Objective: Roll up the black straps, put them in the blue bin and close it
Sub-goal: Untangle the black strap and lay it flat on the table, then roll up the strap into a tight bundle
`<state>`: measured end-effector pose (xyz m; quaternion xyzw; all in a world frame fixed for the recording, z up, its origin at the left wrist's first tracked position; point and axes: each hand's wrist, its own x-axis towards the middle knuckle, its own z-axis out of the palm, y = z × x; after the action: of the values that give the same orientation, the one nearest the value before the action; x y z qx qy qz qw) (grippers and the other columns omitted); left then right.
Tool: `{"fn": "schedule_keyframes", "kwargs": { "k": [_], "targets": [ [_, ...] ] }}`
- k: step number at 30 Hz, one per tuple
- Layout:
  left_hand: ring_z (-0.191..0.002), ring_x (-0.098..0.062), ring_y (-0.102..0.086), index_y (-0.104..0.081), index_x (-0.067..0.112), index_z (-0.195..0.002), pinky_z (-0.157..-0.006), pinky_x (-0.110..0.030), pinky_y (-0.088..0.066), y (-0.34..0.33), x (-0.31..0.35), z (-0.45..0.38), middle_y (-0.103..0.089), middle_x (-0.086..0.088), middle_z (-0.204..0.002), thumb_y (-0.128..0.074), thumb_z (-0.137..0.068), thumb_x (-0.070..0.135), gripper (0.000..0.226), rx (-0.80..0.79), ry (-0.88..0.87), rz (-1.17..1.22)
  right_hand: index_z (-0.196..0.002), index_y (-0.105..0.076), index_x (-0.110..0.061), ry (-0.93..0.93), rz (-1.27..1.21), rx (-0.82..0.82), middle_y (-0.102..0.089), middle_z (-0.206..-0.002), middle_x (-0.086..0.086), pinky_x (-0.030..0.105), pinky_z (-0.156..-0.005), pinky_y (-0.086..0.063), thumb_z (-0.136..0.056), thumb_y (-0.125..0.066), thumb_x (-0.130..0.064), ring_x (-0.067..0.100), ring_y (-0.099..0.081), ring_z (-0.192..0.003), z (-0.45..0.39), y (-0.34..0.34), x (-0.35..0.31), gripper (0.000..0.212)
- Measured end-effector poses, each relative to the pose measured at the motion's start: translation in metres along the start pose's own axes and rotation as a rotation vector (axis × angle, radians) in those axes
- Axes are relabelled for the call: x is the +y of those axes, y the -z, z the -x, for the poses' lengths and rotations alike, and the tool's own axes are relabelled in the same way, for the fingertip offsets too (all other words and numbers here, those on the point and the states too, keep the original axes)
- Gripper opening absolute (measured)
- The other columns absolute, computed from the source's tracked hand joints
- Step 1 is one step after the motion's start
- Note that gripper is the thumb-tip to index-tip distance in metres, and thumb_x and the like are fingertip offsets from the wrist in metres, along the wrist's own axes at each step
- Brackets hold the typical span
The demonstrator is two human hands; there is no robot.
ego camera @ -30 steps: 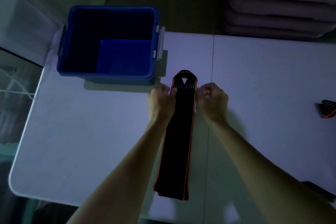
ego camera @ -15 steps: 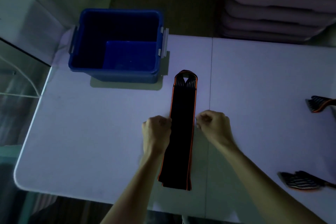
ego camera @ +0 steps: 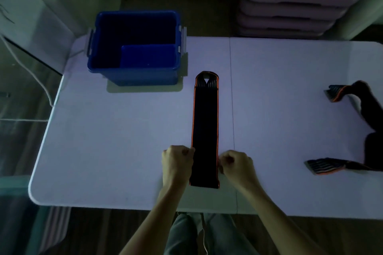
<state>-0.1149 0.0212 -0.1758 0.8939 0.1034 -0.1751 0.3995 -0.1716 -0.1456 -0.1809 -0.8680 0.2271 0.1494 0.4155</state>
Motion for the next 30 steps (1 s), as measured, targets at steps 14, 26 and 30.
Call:
{"fn": "schedule_keyframes", "kwargs": {
  "k": [14,26,30],
  "targets": [
    [-0.045,-0.016,-0.037,-0.059,-0.006,-0.059,-0.043,-0.023,-0.031,0.012,-0.020,0.032,-0.049,-0.008,-0.047,-0.059,-0.094,0.021,0.044,-0.063,-0.091,-0.034,-0.122,-0.053,-0.016,-0.019,-0.295,0.005,-0.068,-0.109,-0.001,0.021,-0.086,-0.054,-0.101,-0.046,-0.019,0.006,-0.067,-0.097,0.052,-0.012,0.013,0.022],
    [-0.120,-0.020,-0.054,-0.061,0.013,-0.124,-0.101,-0.031,-0.045,0.021,-0.036,0.041,-0.058,-0.001,-0.129,-0.062,-0.091,0.022,0.034,-0.345,-0.699,-0.586,-0.122,-0.057,-0.008,0.634,0.334,0.101,-0.071,-0.110,0.010,0.033,-0.089,-0.058,-0.090,-0.059,-0.026,0.021,-0.070,-0.100,0.067,-0.041,0.026,0.037],
    [-0.114,-0.016,-0.049,-0.065,0.017,-0.120,-0.094,-0.031,-0.047,0.022,-0.031,0.031,-0.053,0.002,-0.124,-0.054,-0.096,0.027,0.028,-0.412,-0.640,-0.496,-0.118,-0.049,-0.017,0.560,0.347,0.093,-0.066,-0.095,0.001,0.026,-0.074,-0.054,-0.095,-0.057,-0.019,0.011,-0.058,-0.082,0.062,-0.037,0.018,0.024]
  ]
}}
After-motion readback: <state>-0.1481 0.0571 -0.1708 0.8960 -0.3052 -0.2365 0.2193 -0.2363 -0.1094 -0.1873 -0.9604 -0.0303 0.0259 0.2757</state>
